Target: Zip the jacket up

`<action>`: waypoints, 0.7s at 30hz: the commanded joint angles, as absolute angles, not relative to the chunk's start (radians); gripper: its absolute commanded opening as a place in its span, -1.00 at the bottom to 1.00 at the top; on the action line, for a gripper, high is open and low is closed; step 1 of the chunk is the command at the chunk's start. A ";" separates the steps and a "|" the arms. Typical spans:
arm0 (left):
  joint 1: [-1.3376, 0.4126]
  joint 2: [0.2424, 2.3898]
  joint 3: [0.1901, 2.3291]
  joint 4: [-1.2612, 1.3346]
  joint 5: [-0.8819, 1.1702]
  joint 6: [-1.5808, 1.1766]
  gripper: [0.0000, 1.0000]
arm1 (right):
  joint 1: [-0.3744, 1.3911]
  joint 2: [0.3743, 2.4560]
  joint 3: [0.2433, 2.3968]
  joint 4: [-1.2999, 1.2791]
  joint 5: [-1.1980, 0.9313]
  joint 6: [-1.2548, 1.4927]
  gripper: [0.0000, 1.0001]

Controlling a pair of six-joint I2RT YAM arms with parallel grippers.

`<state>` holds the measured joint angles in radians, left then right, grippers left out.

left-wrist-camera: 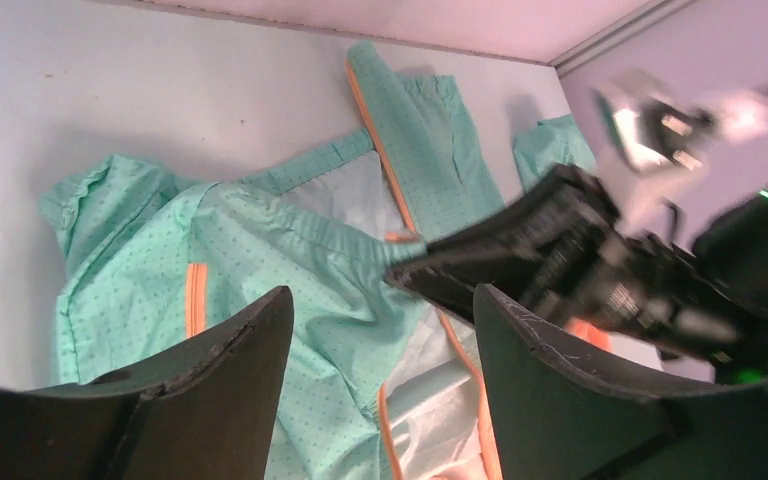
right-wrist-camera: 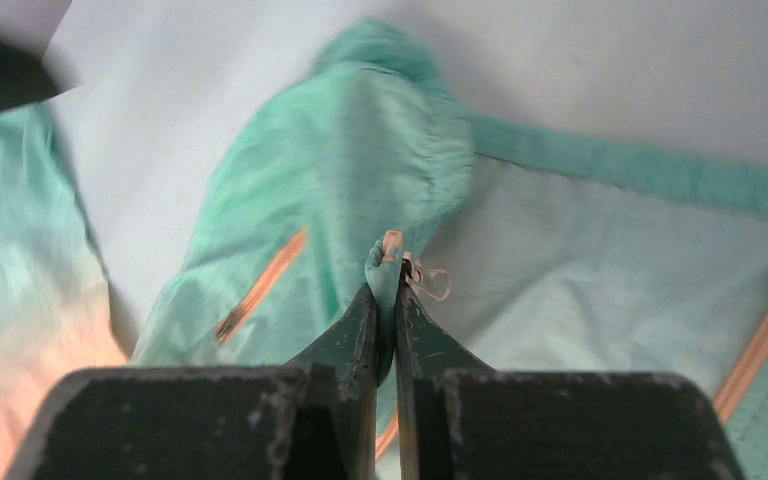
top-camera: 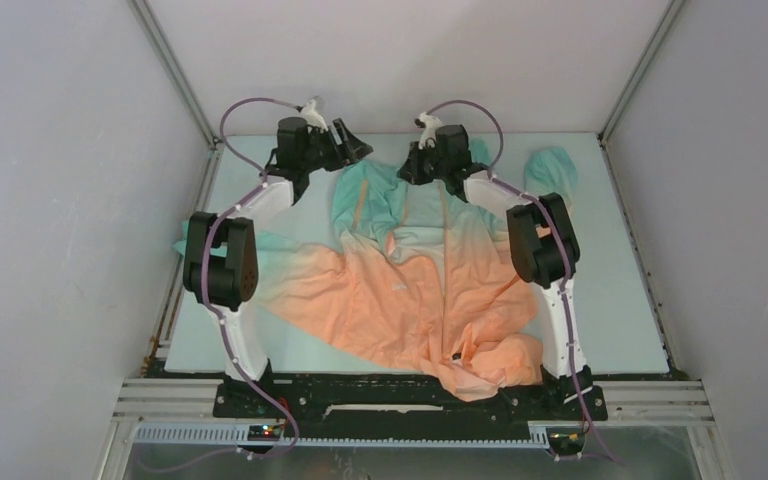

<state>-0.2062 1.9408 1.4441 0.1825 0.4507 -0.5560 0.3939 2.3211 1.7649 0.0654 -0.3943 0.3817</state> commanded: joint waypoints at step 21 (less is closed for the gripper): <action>-0.152 1.794 1.245 0.120 0.543 -0.620 0.38 | 0.647 2.061 1.409 0.402 -0.222 -0.583 -1.00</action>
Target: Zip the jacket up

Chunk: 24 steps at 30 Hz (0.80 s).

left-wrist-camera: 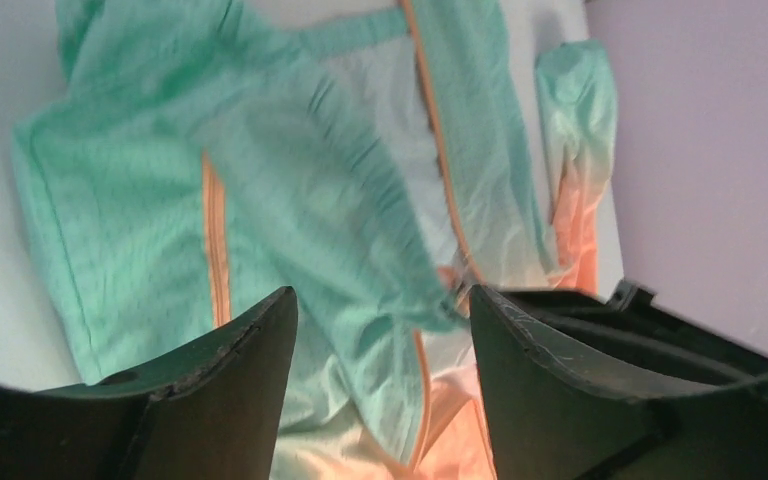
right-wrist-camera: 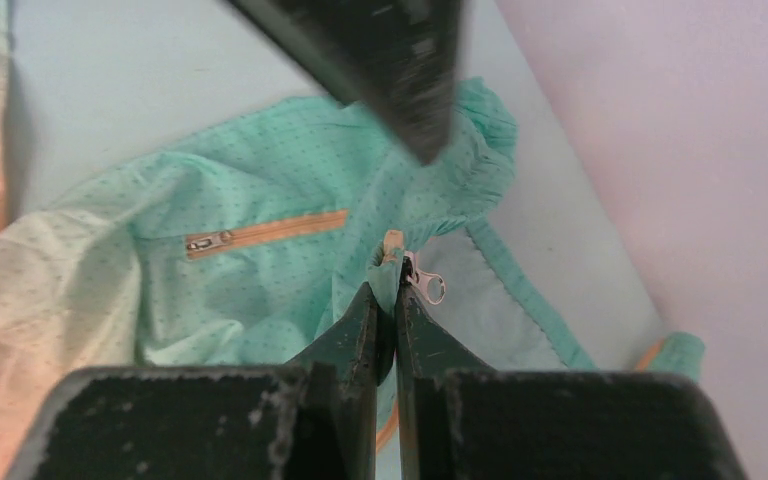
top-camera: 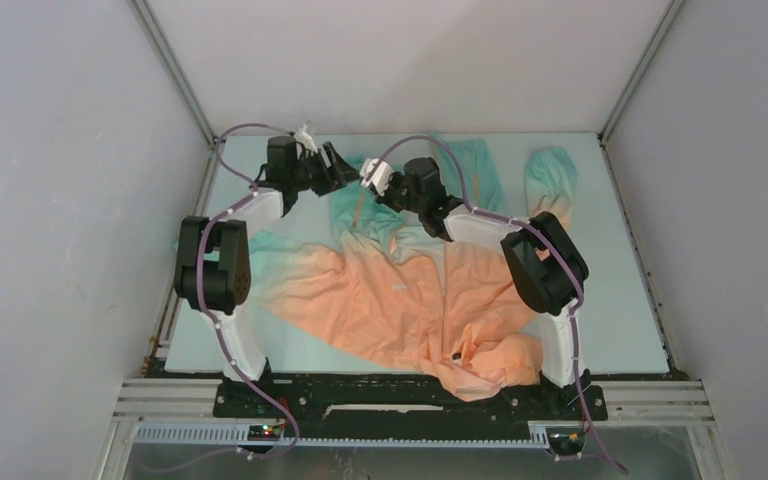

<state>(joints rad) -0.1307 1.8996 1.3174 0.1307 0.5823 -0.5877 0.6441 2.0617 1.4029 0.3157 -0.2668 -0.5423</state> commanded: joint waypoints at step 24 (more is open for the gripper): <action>-0.228 1.733 1.118 0.304 0.360 -1.071 0.31 | 0.682 2.041 1.385 0.428 -0.203 -0.615 -1.00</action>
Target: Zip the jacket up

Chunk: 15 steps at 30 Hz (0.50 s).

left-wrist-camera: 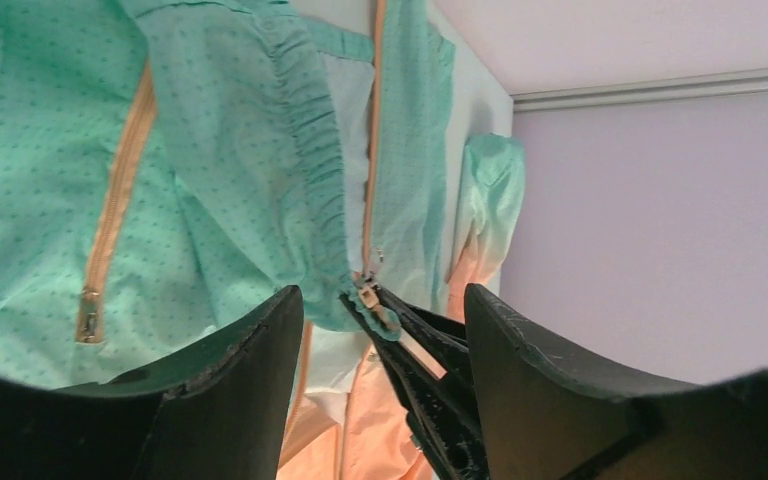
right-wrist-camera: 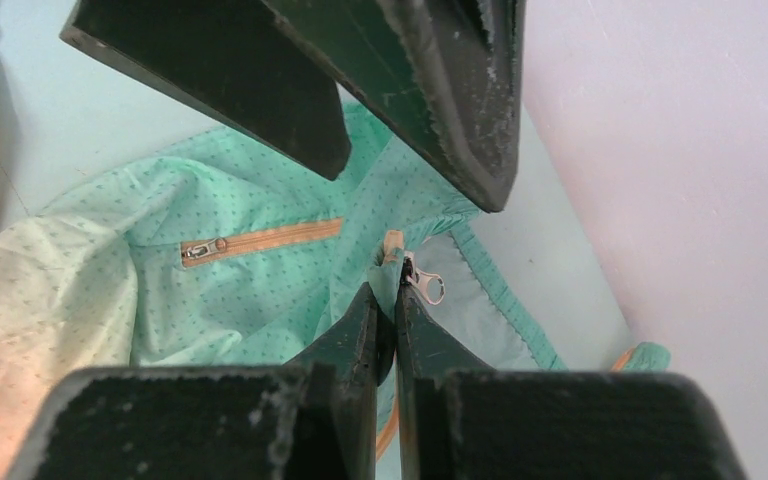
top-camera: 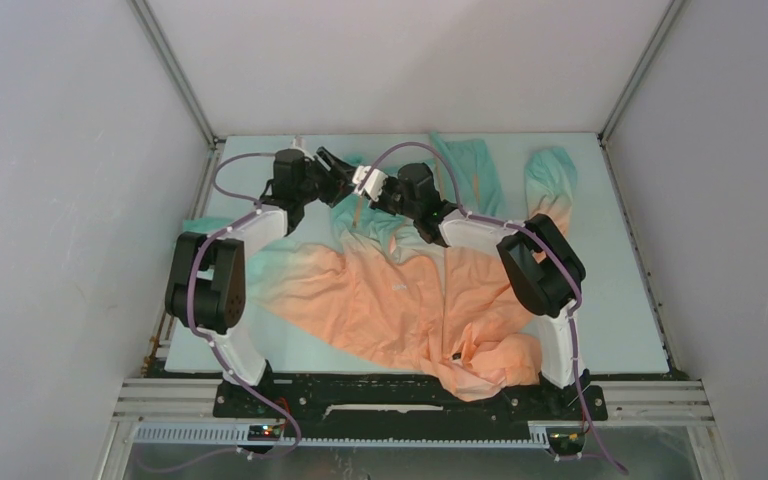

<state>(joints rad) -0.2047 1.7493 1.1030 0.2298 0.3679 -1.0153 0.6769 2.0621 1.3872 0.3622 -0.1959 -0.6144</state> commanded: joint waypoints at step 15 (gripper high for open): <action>-0.262 1.820 1.129 0.364 0.360 -1.113 -0.46 | 0.685 2.032 1.380 0.443 -0.197 -0.594 -0.99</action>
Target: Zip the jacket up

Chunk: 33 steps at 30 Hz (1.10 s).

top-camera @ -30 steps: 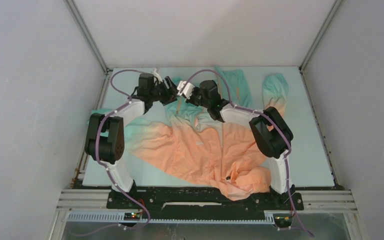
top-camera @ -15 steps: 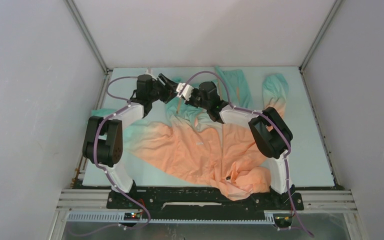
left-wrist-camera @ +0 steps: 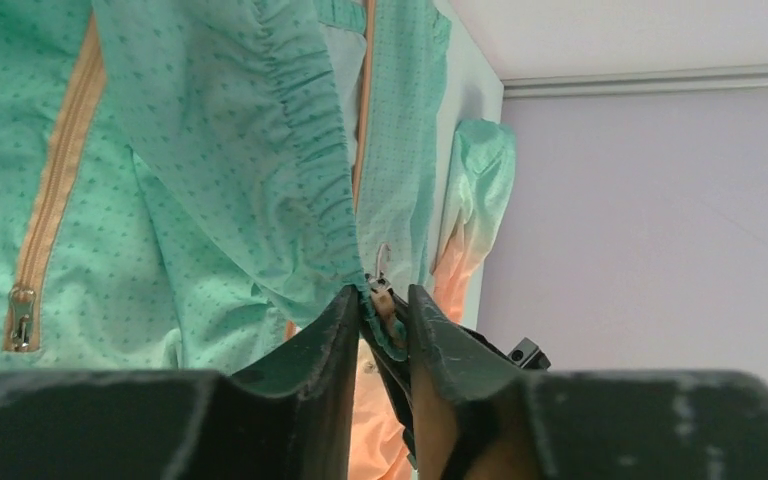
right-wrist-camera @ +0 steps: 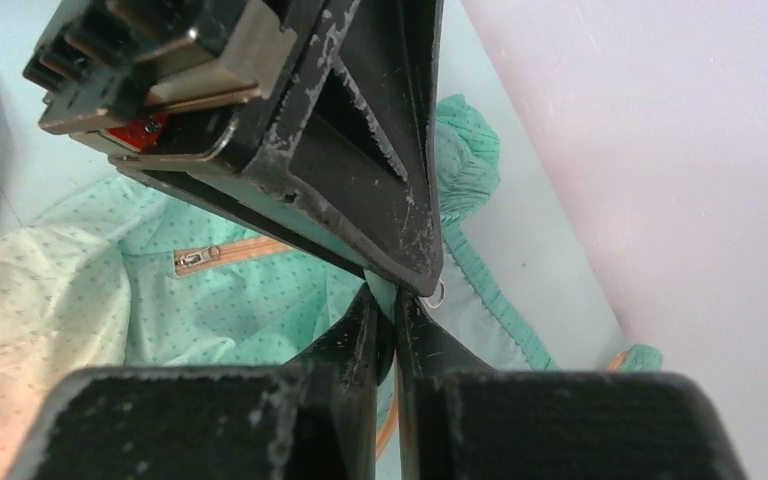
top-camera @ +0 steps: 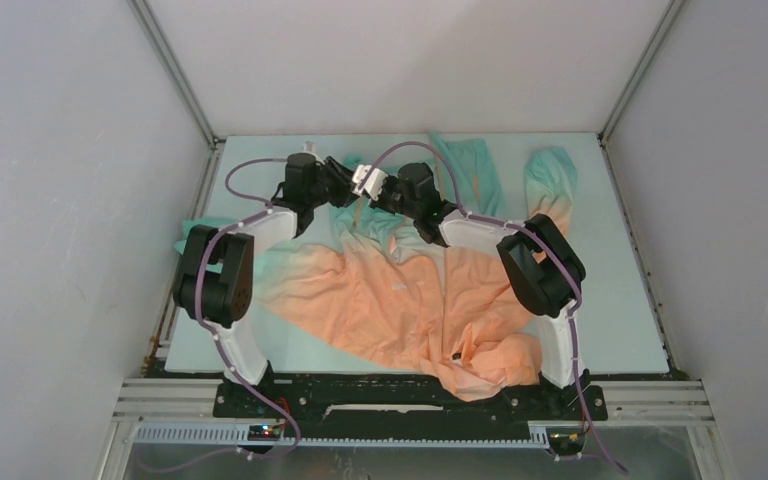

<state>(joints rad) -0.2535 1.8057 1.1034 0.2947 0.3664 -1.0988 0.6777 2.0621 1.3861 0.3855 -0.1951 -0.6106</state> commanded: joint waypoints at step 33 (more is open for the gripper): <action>-0.282 1.850 1.150 0.495 1.012 -0.203 -1.00 | 0.338 2.036 1.377 0.405 -1.115 0.217 -0.10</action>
<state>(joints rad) -0.2829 1.8957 1.1679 0.4305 0.9535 -0.2432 0.3374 2.0125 1.3750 0.3054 -1.0008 0.1581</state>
